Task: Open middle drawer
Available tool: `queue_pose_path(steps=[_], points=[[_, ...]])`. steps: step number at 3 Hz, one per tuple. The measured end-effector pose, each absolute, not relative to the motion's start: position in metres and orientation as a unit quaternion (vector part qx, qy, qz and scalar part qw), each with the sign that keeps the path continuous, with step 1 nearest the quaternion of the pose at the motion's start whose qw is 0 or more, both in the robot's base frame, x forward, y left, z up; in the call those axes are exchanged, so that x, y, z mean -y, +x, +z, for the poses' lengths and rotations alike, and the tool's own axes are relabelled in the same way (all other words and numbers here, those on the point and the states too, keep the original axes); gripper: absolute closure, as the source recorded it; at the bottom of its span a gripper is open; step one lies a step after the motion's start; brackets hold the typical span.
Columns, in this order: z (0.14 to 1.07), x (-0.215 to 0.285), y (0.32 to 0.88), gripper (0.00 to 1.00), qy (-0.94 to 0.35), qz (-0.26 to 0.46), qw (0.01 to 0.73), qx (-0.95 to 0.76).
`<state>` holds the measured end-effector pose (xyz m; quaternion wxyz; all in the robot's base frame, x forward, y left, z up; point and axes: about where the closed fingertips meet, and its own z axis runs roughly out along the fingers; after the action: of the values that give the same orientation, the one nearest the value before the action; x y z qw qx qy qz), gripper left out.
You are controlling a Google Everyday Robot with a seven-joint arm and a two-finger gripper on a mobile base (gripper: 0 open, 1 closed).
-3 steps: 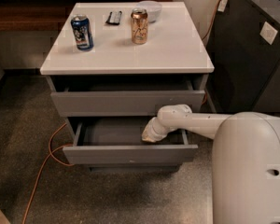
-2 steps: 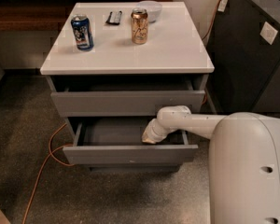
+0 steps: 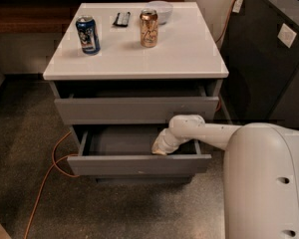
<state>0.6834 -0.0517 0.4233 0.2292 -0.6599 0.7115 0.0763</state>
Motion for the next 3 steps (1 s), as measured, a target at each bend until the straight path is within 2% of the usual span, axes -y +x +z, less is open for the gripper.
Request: queue_pose_path(steps=[3], points=[[0.416, 0.030, 0.641, 1.00, -0.667, 0.128, 0.218, -0.701]])
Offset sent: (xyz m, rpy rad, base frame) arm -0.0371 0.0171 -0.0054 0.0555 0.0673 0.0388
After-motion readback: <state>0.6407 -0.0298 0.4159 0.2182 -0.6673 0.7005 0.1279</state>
